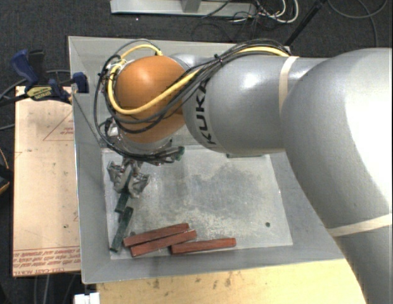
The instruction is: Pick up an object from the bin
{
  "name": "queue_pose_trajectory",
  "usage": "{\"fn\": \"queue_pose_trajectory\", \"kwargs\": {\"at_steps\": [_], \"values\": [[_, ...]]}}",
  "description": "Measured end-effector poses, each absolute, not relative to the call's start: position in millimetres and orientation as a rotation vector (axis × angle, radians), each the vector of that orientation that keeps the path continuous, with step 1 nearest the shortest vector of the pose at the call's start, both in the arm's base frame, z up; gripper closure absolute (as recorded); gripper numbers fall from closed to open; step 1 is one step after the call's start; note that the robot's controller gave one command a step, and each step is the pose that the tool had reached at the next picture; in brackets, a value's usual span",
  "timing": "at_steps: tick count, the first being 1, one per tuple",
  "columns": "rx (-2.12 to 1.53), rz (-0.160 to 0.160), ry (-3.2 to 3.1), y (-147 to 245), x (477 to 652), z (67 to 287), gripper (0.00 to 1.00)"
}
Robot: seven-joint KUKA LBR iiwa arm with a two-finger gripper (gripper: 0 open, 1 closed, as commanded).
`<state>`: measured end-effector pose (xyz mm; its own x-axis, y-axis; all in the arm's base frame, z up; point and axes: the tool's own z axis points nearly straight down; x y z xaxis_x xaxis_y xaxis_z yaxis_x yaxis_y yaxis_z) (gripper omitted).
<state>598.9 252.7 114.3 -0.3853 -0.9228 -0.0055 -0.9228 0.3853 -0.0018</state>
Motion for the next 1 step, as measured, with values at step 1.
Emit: {"fn": "queue_pose_trajectory", "kwargs": {"at_steps": [1], "values": [[-1.739,0.003,2.612,252.8,598.3,123.2,1.0]]}}
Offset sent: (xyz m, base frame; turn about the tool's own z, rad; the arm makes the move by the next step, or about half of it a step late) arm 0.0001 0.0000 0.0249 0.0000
